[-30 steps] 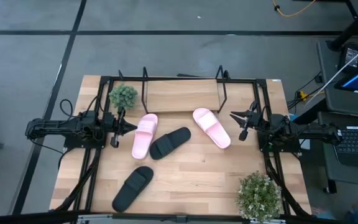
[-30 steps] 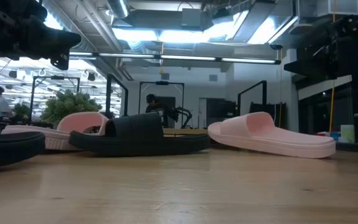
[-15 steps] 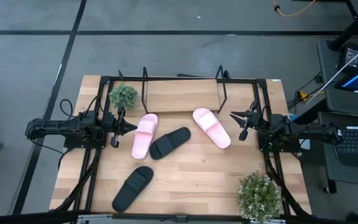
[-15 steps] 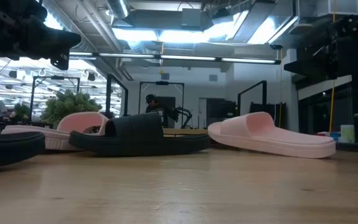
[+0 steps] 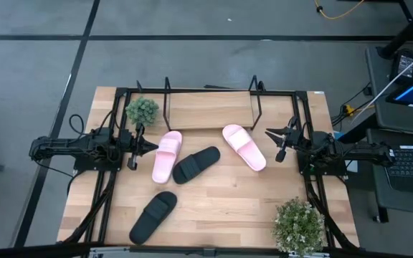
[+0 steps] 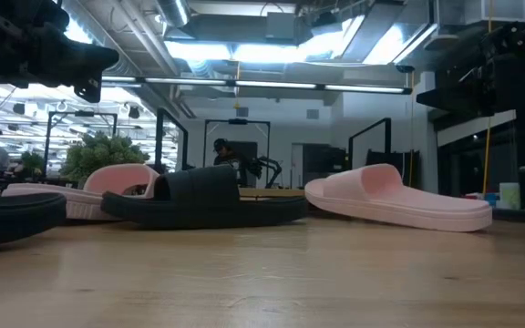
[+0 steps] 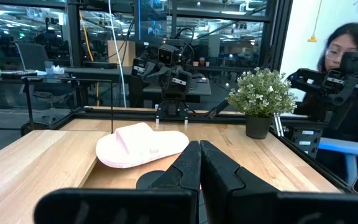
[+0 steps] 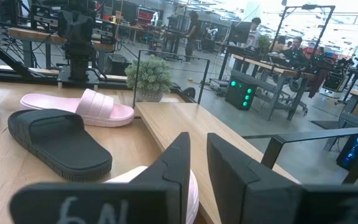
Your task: Pick and place slides into the shelf
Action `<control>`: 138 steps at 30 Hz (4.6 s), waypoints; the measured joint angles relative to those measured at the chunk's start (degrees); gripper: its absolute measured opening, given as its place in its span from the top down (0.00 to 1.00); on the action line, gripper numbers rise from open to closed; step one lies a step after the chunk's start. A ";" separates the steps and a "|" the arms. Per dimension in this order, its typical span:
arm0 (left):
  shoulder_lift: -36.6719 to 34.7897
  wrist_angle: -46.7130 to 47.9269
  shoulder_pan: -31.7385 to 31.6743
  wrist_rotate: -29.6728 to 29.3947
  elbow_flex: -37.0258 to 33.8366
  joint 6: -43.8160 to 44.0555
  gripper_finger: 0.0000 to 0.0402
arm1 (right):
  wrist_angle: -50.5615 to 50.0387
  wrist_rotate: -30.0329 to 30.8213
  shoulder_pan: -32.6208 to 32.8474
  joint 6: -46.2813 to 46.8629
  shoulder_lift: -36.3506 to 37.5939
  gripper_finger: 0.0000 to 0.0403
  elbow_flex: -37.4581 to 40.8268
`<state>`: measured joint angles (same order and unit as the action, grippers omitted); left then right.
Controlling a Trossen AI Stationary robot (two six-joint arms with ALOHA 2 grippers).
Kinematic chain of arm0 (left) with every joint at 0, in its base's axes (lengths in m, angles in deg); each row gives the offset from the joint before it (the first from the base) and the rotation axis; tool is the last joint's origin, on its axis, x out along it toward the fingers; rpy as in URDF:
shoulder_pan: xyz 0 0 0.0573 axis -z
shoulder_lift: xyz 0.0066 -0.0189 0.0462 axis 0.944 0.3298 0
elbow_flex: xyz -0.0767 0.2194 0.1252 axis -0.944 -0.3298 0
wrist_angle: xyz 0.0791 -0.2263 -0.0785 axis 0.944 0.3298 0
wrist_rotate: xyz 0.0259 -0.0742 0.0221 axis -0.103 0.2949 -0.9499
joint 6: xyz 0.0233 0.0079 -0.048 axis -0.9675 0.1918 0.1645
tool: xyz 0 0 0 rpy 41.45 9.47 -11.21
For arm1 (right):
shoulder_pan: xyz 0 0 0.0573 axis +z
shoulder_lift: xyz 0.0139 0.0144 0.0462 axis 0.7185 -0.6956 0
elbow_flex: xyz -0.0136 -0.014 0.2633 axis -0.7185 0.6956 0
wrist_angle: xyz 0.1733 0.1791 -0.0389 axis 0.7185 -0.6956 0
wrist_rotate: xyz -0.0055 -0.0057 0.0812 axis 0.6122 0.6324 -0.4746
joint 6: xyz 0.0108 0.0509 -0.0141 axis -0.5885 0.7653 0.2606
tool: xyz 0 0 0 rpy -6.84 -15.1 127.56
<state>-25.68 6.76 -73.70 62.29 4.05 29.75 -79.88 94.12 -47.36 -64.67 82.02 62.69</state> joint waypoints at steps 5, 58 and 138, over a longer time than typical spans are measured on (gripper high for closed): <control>-0.01 -0.02 -0.02 0.01 -0.01 0.00 1.00 | 0.01 0.01 0.00 0.00 -0.02 0.86 0.00; 0.00 0.00 0.00 -0.20 -0.01 -1.04 1.00 | 0.00 0.00 0.00 5.90 0.00 0.86 0.02; 1.61 5.87 -0.02 -9.13 3.65 -1.40 1.00 | -2.28 -18.03 0.00 11.79 -8.46 0.98 -8.53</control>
<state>-24.07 12.63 -73.72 53.16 7.70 28.35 -82.16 76.09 -47.36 -52.88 73.56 54.16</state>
